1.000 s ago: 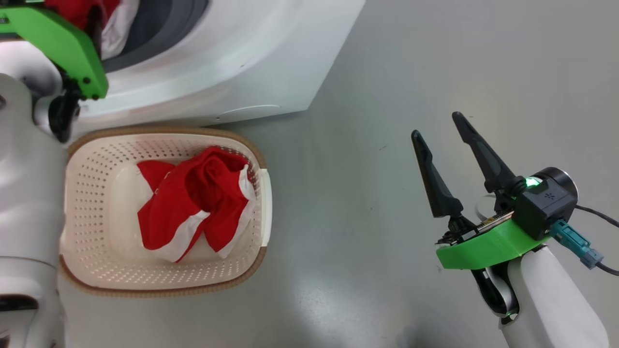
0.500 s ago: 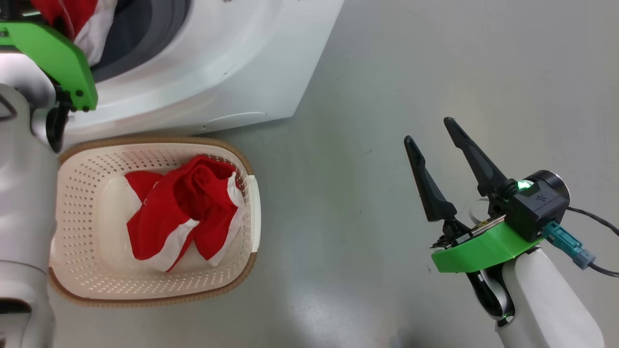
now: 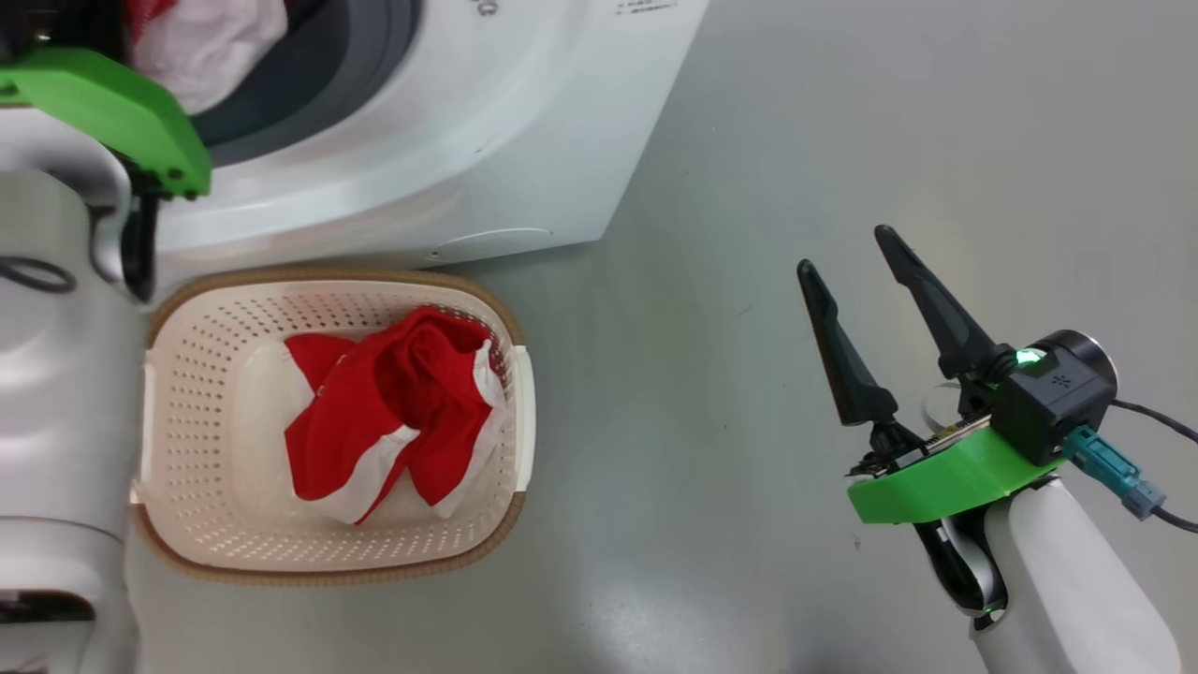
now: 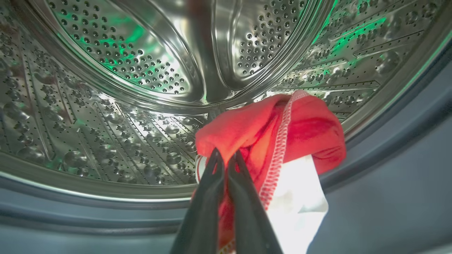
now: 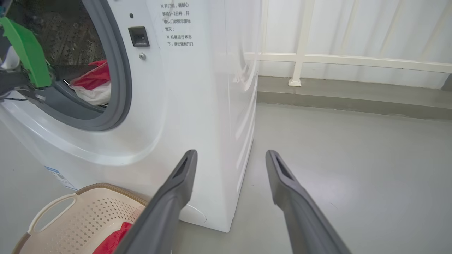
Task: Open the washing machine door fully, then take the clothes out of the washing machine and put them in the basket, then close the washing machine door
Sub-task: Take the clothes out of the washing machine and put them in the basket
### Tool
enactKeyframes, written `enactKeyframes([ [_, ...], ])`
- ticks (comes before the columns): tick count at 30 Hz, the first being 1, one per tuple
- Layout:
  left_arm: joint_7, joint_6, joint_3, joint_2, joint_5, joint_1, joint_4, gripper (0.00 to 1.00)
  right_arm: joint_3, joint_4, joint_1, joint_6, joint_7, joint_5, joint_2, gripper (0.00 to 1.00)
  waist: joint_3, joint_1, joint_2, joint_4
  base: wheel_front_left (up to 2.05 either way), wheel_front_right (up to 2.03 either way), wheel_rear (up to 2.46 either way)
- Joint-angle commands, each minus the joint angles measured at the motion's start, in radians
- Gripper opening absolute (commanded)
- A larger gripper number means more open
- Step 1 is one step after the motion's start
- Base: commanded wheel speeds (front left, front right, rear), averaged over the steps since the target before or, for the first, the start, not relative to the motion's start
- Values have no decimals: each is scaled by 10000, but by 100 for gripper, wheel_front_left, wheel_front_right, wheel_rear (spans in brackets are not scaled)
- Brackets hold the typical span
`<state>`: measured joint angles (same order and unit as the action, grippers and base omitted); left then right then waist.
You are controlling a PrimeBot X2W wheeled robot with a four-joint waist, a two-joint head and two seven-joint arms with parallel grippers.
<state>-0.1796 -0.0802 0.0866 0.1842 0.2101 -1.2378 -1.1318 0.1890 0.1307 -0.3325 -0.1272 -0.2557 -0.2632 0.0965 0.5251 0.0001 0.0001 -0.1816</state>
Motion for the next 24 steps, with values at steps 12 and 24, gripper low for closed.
enactKeyframes([
  [12,-814,-192,-452,-108,492,1310,2216,0,-126,-334,334,-35,-61,-2,302,100,-538,-1,-1,697,0,0,0],
  [24,-820,-197,-752,-545,443,3344,4730,0,-458,-396,742,-35,-61,134,348,100,-1321,-1,-1,1198,0,0,0],
])
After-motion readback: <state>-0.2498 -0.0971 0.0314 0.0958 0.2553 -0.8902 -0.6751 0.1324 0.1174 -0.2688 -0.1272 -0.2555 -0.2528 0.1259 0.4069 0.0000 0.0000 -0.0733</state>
